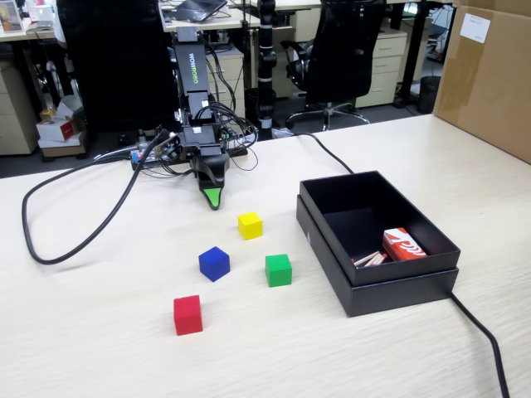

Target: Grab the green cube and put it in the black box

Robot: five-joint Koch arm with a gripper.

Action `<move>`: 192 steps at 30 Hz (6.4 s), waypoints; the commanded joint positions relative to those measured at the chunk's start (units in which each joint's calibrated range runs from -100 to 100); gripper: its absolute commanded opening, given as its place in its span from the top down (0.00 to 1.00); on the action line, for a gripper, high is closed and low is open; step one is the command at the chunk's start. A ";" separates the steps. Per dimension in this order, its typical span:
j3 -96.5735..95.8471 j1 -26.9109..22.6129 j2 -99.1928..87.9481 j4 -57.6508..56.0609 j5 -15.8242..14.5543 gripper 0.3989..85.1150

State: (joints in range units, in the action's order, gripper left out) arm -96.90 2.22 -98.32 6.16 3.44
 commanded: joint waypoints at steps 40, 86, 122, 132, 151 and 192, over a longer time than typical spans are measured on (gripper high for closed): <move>-0.47 0.00 0.04 -2.31 -0.15 0.44; 113.22 -4.49 72.90 -69.35 -10.79 0.48; 130.53 -4.98 120.18 -60.45 -13.24 0.63; 130.26 -4.64 121.21 -60.45 -12.94 0.70; 123.91 -11.04 76.11 -64.86 -12.70 1.00; 126.18 -17.88 112.14 -61.66 -14.55 0.62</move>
State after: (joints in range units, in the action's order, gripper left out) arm 25.33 -15.51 15.86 -57.10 -11.65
